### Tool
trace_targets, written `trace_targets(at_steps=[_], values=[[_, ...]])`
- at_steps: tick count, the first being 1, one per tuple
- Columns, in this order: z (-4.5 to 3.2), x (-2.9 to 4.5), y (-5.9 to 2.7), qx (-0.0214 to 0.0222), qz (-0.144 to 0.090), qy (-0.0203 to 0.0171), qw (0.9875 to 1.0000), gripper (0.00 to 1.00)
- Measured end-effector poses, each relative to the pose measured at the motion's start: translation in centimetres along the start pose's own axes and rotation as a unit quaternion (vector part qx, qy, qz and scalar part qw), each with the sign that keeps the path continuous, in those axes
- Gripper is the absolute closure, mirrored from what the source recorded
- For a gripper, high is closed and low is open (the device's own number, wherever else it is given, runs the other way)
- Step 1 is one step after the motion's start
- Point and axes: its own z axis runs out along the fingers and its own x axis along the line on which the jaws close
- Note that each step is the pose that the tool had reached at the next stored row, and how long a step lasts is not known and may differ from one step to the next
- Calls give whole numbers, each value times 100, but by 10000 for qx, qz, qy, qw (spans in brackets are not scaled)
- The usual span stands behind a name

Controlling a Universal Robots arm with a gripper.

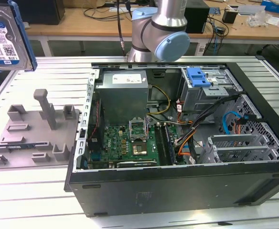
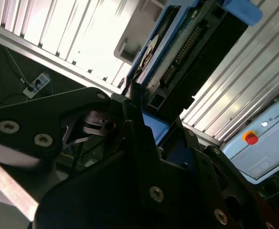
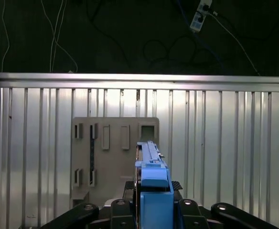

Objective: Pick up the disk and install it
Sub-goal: 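Pick up the disk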

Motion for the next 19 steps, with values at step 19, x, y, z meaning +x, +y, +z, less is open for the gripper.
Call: trace_targets(at_steps=[19], values=[[-42, 196, -904, 0, -1, -41, 10000, 63]])
